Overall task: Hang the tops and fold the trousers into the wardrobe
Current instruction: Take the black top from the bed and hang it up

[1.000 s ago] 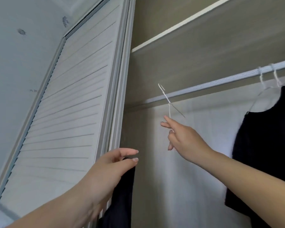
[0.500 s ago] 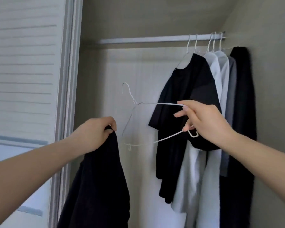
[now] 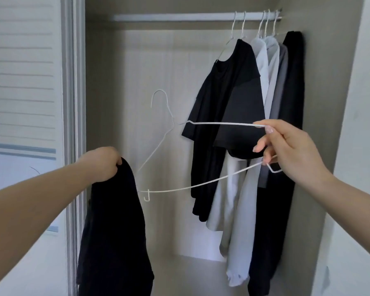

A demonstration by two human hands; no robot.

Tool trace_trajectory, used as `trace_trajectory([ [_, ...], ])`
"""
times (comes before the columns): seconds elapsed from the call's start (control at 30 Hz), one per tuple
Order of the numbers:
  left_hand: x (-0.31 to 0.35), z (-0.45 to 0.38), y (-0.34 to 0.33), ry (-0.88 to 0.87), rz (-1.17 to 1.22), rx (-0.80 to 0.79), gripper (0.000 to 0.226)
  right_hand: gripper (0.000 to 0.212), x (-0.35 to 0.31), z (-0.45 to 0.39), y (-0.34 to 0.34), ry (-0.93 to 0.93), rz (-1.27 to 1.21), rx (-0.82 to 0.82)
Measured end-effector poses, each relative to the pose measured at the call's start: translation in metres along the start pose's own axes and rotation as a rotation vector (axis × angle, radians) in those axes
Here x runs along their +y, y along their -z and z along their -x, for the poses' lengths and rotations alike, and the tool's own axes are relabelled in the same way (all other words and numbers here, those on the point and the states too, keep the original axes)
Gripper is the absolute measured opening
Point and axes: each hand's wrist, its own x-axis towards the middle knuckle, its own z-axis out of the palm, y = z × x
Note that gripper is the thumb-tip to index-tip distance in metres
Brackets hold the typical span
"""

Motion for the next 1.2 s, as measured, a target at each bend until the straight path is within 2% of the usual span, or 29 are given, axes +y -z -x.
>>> trace_trajectory([
  [0.27,-0.006,-0.009,-0.028,0.114,0.125,-0.166,0.032,0.032,-0.003,0.004,0.001,0.019,-0.083,0.015],
  [0.4,0.002,-0.015,-0.027,0.083,0.351,-0.173,0.025,0.032,-0.001,0.002,-0.003,0.054,-0.082,-0.008],
  [0.53,0.028,-0.012,-0.015,0.067,0.647,-0.103,0.022,0.031,0.004,0.004,-0.012,0.066,-0.069,-0.049],
  [0.73,0.06,-0.005,0.007,0.055,1.188,-0.114,0.07,0.03,0.011,0.017,-0.032,0.047,-0.062,-0.122],
  [0.8,0.07,-0.004,0.011,0.087,1.241,-0.066,0.075,0.03,0.013,0.025,-0.039,0.043,-0.054,-0.13],
  [0.97,0.074,-0.004,0.004,0.181,1.373,0.13,0.056,0.031,0.018,0.044,-0.05,0.006,-0.104,-0.147],
  [1.03,0.071,-0.001,0.001,0.191,1.331,0.177,0.034,0.033,0.021,0.049,-0.052,-0.005,-0.118,-0.191],
  [1.07,0.07,0.001,-0.001,0.202,1.299,0.185,0.033,0.033,0.022,0.051,-0.053,-0.005,-0.106,-0.212],
  [1.13,0.069,0.003,-0.005,0.228,1.258,0.208,0.04,0.03,0.023,0.052,-0.054,0.066,0.029,-0.22],
  [1.2,0.068,0.006,-0.007,0.242,1.231,0.23,0.041,0.03,0.017,0.051,-0.051,0.274,0.328,-0.167],
])
